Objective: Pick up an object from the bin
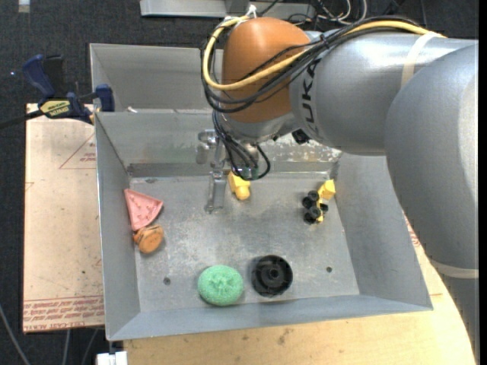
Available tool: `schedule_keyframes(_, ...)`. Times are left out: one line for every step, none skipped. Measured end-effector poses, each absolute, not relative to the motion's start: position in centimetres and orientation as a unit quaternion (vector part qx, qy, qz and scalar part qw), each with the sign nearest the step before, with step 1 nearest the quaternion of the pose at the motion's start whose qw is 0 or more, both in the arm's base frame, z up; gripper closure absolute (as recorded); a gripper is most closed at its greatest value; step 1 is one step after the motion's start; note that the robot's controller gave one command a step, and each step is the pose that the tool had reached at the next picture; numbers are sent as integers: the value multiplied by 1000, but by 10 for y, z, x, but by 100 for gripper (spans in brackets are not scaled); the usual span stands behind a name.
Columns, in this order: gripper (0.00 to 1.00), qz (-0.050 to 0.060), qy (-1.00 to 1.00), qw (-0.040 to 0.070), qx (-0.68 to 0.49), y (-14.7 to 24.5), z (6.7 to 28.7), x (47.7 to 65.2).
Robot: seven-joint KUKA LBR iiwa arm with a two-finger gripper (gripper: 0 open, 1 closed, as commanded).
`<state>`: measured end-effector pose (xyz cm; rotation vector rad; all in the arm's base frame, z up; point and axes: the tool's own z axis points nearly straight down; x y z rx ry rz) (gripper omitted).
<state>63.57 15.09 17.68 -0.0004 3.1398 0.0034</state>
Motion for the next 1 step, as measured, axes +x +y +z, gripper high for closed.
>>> schedule_keyframes(0,1,997,2,-75,181,132,616)
